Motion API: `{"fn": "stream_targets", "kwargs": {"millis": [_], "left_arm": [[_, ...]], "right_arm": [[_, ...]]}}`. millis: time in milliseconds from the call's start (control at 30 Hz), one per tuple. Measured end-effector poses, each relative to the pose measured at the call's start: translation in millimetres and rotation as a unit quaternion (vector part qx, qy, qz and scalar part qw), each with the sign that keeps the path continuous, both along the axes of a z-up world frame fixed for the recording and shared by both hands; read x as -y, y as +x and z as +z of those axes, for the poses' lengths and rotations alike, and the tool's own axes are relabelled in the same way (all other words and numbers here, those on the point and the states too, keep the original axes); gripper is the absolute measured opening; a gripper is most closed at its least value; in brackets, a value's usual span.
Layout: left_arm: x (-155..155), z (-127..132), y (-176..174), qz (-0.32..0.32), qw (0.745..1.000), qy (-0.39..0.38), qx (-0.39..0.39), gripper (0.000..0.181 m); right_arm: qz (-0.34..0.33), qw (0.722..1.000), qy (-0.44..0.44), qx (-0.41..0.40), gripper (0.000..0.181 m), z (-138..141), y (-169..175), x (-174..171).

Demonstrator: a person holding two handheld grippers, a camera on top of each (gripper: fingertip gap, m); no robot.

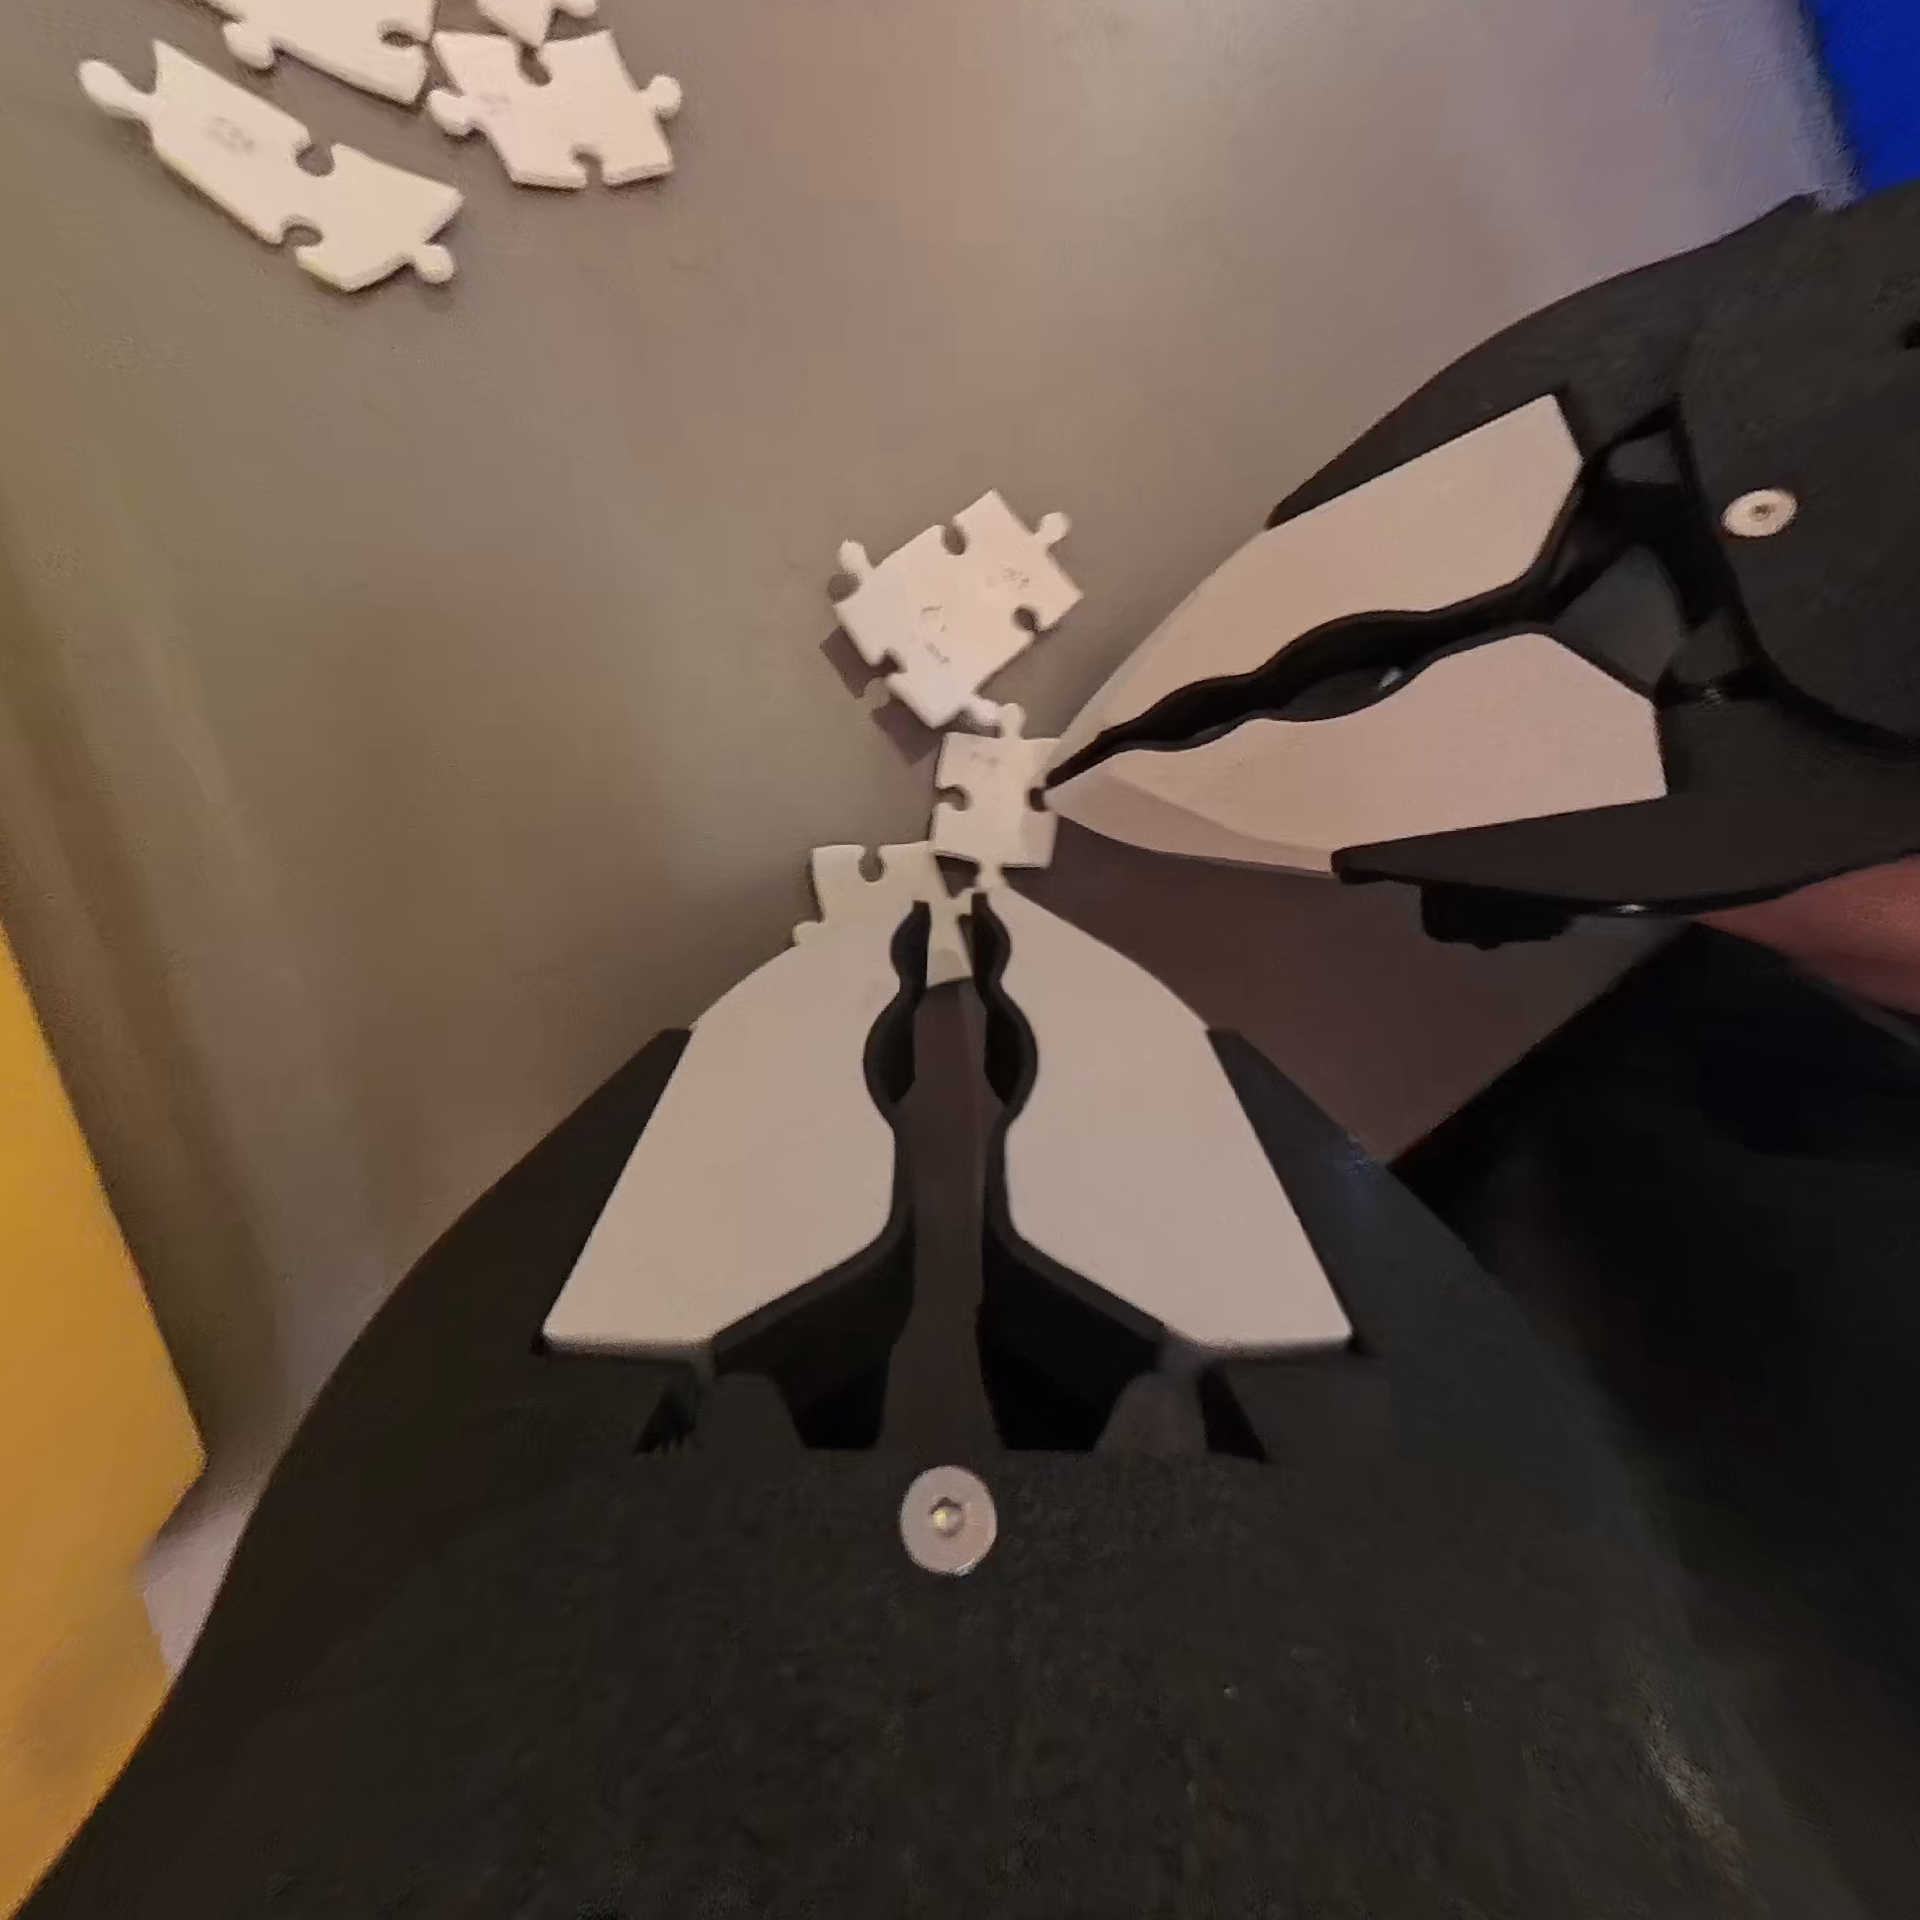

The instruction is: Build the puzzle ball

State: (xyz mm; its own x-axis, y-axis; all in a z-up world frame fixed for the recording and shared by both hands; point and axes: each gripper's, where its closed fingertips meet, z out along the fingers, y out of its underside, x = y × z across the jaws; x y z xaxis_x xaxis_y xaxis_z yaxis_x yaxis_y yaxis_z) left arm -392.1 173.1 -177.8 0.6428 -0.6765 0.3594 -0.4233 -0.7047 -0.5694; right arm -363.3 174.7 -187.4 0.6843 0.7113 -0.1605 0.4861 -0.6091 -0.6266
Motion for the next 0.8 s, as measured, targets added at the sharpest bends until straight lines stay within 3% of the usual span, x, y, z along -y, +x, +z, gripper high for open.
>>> {"fn": "stream_targets", "kwargs": {"millis": [100,600,700,800], "left_arm": [[-5.5,-12.0,-6.0,0.017,0.999,-0.003,-0.041,0.0],[-6.1,-10.5,-25.3,0.068,0.996,0.0,-0.048,0.0],[-3.9,11.0,-19.5,0.069,0.997,0.024,-0.005,0.008],[2.7,63.5,-14.1,0.055,0.992,0.066,0.09,0.016]], "right_arm": [[0.002,1.0,0.002,0.004,0.0,-4.6,-1.3,-4.0],[0.014,1.0,0.012,0.006,0.0,-1.1,-13.8,-4.8],[0.029,0.998,0.034,-0.048,0.0,30.7,-19.2,3.0],[0.059,0.987,0.085,-0.126,0.0,81.0,-19.7,19.3]]}}
